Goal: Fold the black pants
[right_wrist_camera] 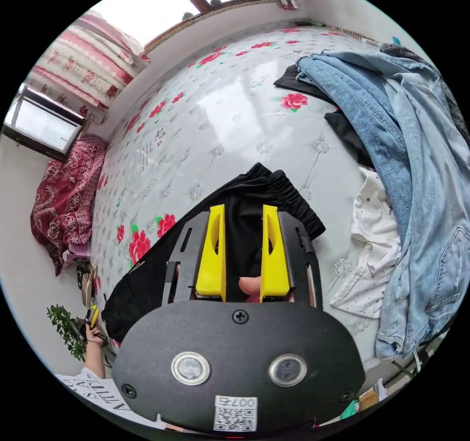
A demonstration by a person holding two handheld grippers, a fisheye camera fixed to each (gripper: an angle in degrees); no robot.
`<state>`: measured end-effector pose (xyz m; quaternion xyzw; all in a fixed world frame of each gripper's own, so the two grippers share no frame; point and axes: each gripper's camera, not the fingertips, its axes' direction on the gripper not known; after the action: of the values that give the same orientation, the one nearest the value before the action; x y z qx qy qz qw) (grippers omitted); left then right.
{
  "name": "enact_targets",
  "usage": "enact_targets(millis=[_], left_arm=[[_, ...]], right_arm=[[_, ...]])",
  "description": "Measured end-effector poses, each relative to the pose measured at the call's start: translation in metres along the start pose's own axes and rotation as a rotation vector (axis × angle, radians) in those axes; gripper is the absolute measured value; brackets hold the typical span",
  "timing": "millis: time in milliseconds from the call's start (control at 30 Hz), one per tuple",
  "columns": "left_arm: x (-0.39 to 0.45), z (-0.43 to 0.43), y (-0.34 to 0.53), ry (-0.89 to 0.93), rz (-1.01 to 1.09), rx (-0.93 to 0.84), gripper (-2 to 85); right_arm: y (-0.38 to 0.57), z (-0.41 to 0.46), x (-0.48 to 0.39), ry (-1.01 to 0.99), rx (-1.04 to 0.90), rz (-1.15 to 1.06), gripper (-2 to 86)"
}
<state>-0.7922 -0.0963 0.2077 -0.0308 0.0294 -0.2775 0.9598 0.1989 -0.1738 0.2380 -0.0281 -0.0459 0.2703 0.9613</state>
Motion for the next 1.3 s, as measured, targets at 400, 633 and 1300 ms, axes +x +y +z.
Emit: enact_targets(millis=[400, 633, 1300], left_arm=[[0.072, 0.043, 0.05, -0.294, 0.087, -0.034, 8.6], [0.107, 0.05, 0.059, -0.332, 0.065, 0.011, 8.6], [0.187, 0.012, 0.091, -0.335, 0.315, -0.034, 5.8]], right_arm=[[-0.052, 0.052, -0.023, 0.123, -0.07, -0.143, 5.2], [-0.094, 0.048, -0.077, 0.322, 0.033, -0.268, 0.4], [0.235, 0.12, -0.23, -0.63, -0.657, -0.781, 4.8]])
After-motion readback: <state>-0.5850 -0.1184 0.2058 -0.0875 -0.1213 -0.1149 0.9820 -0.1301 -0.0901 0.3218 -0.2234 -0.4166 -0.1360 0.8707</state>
